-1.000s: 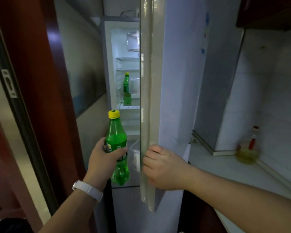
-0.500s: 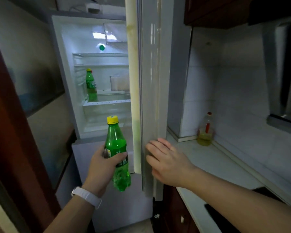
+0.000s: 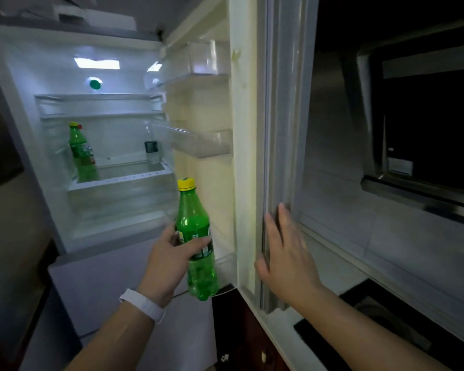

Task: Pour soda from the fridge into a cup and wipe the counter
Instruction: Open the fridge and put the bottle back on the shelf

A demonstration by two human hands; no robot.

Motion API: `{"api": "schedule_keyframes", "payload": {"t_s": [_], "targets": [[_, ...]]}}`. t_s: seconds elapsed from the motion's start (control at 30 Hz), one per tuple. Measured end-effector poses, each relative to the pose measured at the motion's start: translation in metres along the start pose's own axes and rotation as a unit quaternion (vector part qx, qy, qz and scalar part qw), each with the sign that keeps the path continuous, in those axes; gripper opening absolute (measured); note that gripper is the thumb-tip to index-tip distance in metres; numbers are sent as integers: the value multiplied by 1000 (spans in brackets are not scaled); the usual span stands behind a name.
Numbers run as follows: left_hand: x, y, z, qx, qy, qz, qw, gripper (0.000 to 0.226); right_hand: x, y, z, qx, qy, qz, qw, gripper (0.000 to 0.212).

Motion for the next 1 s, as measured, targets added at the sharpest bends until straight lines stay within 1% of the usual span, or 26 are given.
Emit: {"api": "schedule_keyframes", "payload": {"t_s": [0.1,0.17,0.27,0.37,0.47,0.57,0.7,0.8,0.9,1.0], "targets": [[-4,8,15,-24,-8,-12,1000,39,15,7,8,-23,78,49,995,95],[-6,13,24,-41,-8,-15,999,35,26,15,15,-47,136,90,985,93],[-9,17,37,-66,-8,-24,997,36,46,27,25,-44,200,134,970,95],[-11,17,50,-84,-10,-28,996,36,64,38,37,-41,231,156,960,97],[-17,13,65,-99,-14,-28,995,32,79,46,47,-42,266,161,950,100],[-22,9,77,-107,-18,-27,994,34,91,51,55,-43,288,153,944,100],[-25,2,92,-123,-19,-23,992,31,105,53,61,-59,284,142,946,100],[-29,-5,104,-128,-24,-25,991,36,113,55,63,-67,289,145,944,99],[-34,-13,116,-130,-27,-23,991,38,114,55,64,-45,310,164,935,95],[-34,-21,127,-134,-29,-25,990,37,109,49,66,10,335,181,925,87]]}}
Point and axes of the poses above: each hand's wrist, its own z-axis towards the middle knuckle, its own y-axis out of the palm, x = y × z, the point moved 7 cm from there along z, towards the middle knuckle, and after that the axes turned 11 degrees about -z, right-handed, at the moved point
